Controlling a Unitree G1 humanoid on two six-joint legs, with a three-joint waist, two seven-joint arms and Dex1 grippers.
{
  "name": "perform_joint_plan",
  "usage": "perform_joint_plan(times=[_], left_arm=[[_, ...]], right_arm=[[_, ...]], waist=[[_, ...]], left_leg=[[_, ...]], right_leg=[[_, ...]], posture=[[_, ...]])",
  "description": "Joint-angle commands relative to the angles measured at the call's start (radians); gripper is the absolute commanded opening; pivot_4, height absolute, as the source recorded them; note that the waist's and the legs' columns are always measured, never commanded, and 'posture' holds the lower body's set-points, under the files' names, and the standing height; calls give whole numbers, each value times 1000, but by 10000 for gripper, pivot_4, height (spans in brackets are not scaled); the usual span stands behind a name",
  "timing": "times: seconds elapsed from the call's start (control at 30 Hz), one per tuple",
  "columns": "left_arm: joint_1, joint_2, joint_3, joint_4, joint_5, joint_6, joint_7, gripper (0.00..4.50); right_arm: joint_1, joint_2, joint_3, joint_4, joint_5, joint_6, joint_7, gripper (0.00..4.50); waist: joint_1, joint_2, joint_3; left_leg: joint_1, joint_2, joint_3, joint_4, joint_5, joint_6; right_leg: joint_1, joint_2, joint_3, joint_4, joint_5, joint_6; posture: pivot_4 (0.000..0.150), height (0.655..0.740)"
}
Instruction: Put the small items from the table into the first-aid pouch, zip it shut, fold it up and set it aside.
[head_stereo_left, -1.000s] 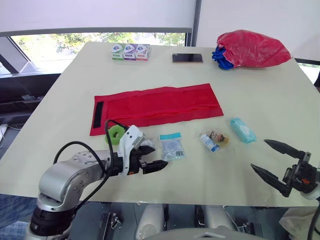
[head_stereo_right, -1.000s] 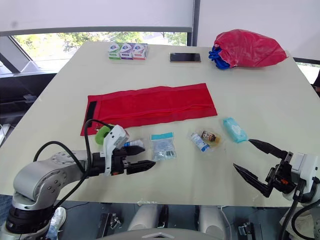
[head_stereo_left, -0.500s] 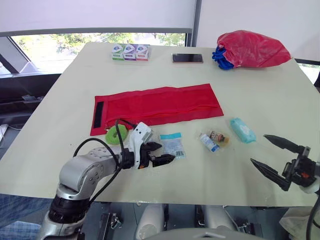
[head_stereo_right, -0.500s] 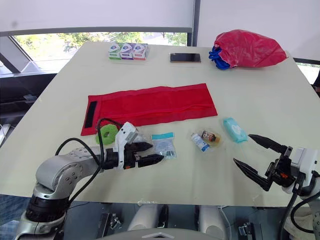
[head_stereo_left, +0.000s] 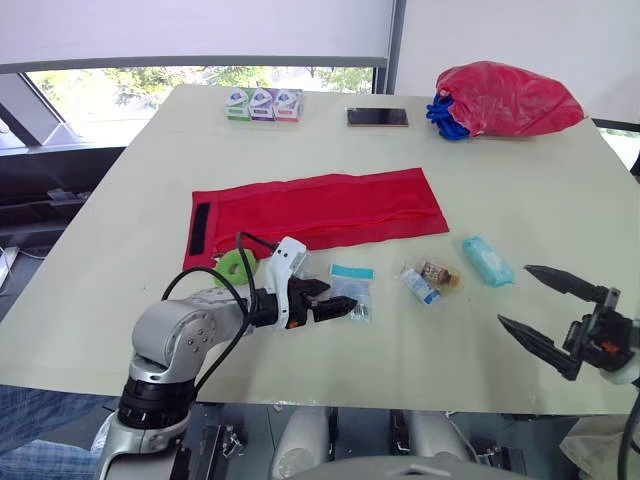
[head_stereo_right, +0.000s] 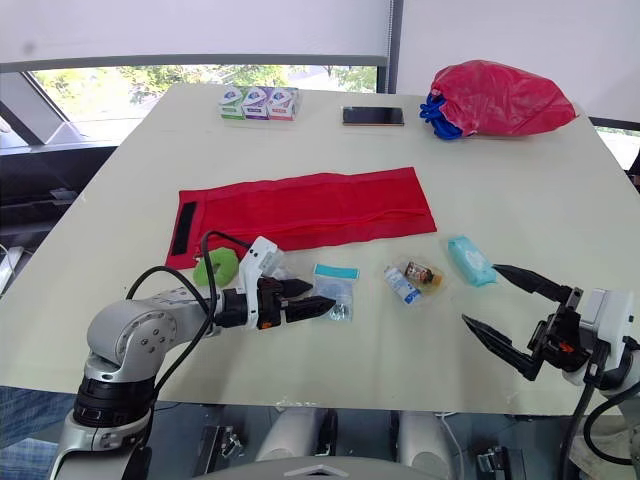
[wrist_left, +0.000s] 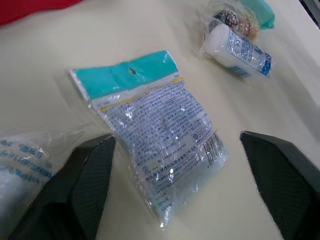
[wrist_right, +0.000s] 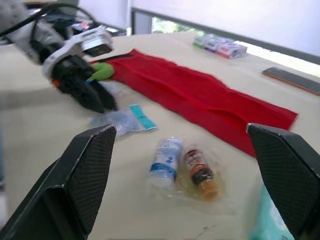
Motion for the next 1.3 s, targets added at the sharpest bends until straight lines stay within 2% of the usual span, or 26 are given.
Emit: perform_joint_plan(times=[0.03,0.13,0.17,0.2,0.5,0.7,0.73,0.77,0.83,0.9,1.0,1.07,1.1,1.3], left_arm=[[-9,-19,35,1,-47,40,7,24335],[-14,-33,59,8,-67,59,19,9215],[-15,-41,70,11,-74,66,24,7437],[-17,-49,82,14,-81,74,30,606],[-14,-98,176,21,-155,115,61,606],[-1,-74,177,6,-207,146,37,606],[-2,-56,160,-4,-194,134,36,5298],[-4,-43,141,-9,-178,125,43,5461],[-10,-26,97,-13,-140,94,54,11932],[-14,-9,43,-14,-99,51,57,19683],[-19,-1,-48,-2,-26,1,77,34697],[-26,2,-118,12,33,-39,94,42274],[-29,5,-141,16,51,-55,94,44576],[-56,-27,-200,58,110,-79,120,44576]], right_arm=[[-2,-37,-22,-46,20,11,32,45000],[-10,-70,-19,-58,8,15,55,45000],[-12,-75,-19,-62,8,18,57,45000],[-16,-77,-20,-66,12,23,55,45000],[-42,-80,-17,-80,20,56,36,45000],[-54,-71,-9,-84,11,66,25,45000],[-55,-69,-7,-85,10,67,22,45000],[-55,-68,-6,-86,10,66,20,45000],[-54,-65,-5,-89,9,66,14,45000],[-51,-62,-5,-93,9,65,9,45000],[-46,-61,-9,-94,9,64,7,45000],[-42,-59,-12,-96,8,63,5,45000],[-40,-59,-12,-97,7,62,5,45000],[-28,-49,-9,-106,2,55,-4,45000]], waist=[[0,0,0],[0,0,0],[0,0,0],[0,-1,0],[0,-1,0],[0,-1,0],[0,-1,0],[0,-1,0],[0,-1,0],[1,-1,0],[2,-1,0],[5,0,-1],[6,0,-2],[6,3,-6]], left_leg=[[0,0,0,0,0,0],[0,0,-1,0,0,0],[0,0,-1,0,0,0],[0,0,-1,0,0,0],[0,0,-1,0,0,0],[0,0,-1,0,0,0],[0,0,-1,0,0,0],[0,0,-1,0,0,0],[0,0,-1,0,0,0],[0,-1,-1,0,0,0],[0,-2,-2,0,0,0],[0,-3,-2,0,0,0],[0,-4,-3,1,0,0],[1,-5,-5,1,0,1]], right_leg=[[0,0,0,0,0,0],[0,1,0,0,0,0],[0,1,0,0,0,1],[0,1,0,0,0,1],[0,1,0,0,0,-1],[0,1,0,0,1,-1],[0,1,0,0,1,-1],[0,1,0,0,1,-1],[0,1,0,0,1,-1],[0,1,0,0,1,-1],[0,1,1,0,1,-1],[1,0,2,0,1,-1],[2,0,2,0,1,-1],[4,0,3,0,-1,2]], posture=[[1500,7400],[1500,7400],[1500,7400],[1500,7400],[1500,7400],[1500,7400],[1500,7400],[1500,7400],[1500,7400],[1500,7400],[1500,7400],[1500,7400],[1500,7400],[1500,7400]])
